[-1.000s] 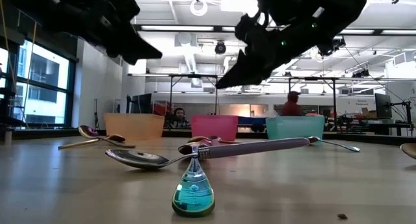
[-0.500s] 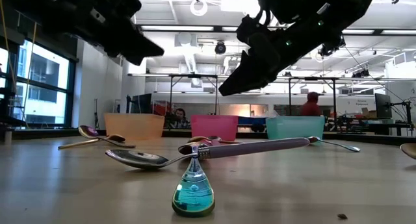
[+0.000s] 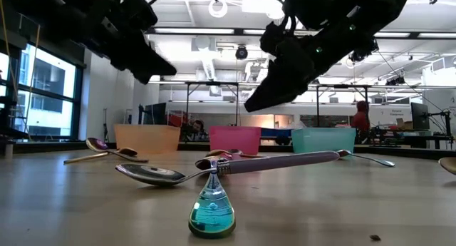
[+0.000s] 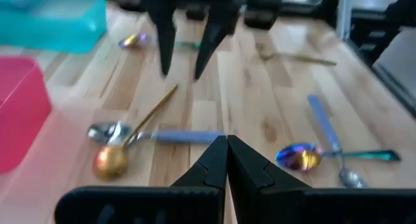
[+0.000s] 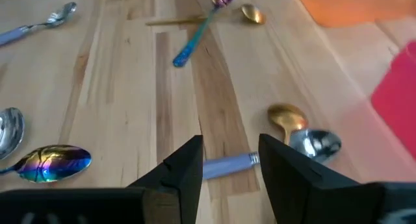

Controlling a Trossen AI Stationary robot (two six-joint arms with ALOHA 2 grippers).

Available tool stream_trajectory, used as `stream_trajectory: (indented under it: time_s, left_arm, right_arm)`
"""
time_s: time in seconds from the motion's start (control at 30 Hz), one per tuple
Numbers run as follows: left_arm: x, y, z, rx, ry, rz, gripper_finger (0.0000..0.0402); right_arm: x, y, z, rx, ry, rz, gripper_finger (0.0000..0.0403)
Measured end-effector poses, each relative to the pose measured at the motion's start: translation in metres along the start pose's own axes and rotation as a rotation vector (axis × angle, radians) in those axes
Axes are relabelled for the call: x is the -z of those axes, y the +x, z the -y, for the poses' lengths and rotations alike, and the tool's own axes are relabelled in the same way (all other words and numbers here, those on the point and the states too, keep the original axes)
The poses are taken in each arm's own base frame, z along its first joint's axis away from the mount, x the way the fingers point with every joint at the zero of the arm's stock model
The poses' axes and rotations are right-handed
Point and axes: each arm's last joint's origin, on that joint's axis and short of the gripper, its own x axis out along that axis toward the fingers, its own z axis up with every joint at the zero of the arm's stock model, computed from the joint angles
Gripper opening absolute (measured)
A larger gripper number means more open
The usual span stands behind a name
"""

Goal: Sort silverware by color (type)
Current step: Put the middle top yellow spoon into the pink bin

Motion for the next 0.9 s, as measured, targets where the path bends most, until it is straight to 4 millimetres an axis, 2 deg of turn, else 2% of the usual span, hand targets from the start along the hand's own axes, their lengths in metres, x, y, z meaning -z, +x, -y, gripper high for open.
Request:
stream_trajectory:
  time_s: [0.27, 0.47, 0.7, 0.9]
  left_arm:
    - [-0.002, 0.024, 0.017, 0.09, 0.07, 0.152, 0.0]
    - [0.008, 0.039, 0.016, 0.085, 0.137, 0.163, 0.0]
    - [0.009, 0.039, 0.006, 0.063, 0.156, 0.182, 0.0]
    - [0.029, 0.026, -0.002, 0.042, 0.127, 0.228, 0.0]
  right_arm:
    - [0.014, 0.014, 0.012, 0.1, 0.054, -0.073, 0.0134]
    - [0.027, 0.027, 0.023, 0.149, 0.076, -0.131, 0.0134]
    - [0.04, 0.037, 0.037, 0.169, 0.14, -0.193, 0.0133]
    - [0.042, 0.04, 0.04, 0.155, 0.166, -0.205, 0.0133]
